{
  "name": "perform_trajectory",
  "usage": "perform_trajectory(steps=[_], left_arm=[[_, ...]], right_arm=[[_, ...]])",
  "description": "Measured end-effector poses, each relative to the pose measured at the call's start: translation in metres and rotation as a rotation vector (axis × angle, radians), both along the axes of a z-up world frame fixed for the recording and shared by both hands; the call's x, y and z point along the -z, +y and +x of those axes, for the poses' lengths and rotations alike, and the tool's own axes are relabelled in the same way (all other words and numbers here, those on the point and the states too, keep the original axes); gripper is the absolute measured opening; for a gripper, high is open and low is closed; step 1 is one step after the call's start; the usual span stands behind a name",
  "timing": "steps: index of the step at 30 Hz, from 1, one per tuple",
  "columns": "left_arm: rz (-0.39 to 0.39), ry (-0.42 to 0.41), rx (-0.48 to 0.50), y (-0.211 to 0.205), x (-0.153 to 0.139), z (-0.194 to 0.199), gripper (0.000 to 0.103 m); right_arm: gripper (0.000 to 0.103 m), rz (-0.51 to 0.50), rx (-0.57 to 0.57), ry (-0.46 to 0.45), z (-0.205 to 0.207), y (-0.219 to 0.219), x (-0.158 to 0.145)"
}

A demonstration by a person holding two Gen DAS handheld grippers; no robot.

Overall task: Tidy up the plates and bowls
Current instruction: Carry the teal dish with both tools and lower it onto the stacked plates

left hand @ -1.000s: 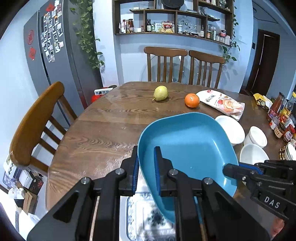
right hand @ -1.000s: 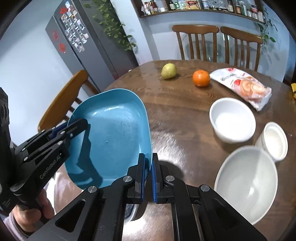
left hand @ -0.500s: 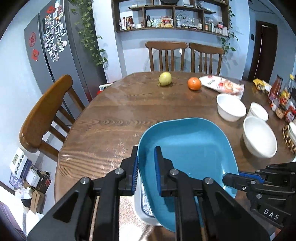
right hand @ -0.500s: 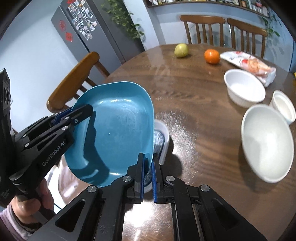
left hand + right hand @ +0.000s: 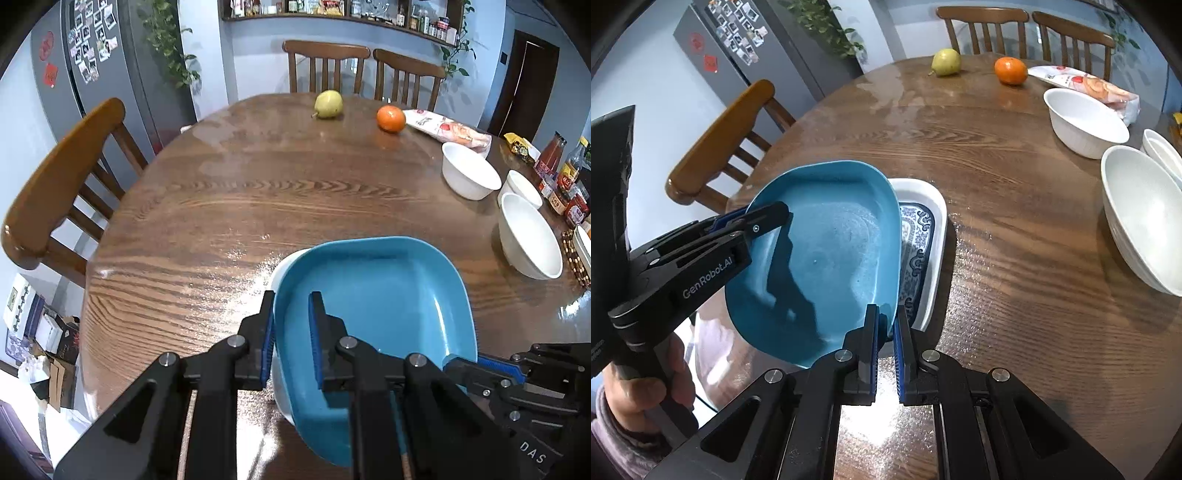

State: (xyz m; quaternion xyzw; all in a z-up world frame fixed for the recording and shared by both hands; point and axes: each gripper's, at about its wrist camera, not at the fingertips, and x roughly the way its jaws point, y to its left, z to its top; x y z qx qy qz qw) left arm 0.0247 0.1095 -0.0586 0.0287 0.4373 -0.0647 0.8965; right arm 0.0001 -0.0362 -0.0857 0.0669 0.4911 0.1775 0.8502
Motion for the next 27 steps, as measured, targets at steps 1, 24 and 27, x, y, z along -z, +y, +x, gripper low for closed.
perform_trajectory(steps=[1, 24, 27], left_arm=[[-0.002, 0.004, 0.001, 0.000, 0.001, 0.002, 0.014], [0.066, 0.022, 0.023, -0.001, 0.024, 0.017, 0.016], [0.076, 0.014, 0.027, -0.002, 0.024, 0.016, 0.017]], right_arm=[[0.008, -0.008, 0.004, -0.002, 0.002, 0.000, 0.000], [0.008, -0.093, 0.013, 0.024, 0.017, 0.017, 0.017], [0.008, -0.099, 0.012, 0.021, 0.017, 0.017, 0.016]])
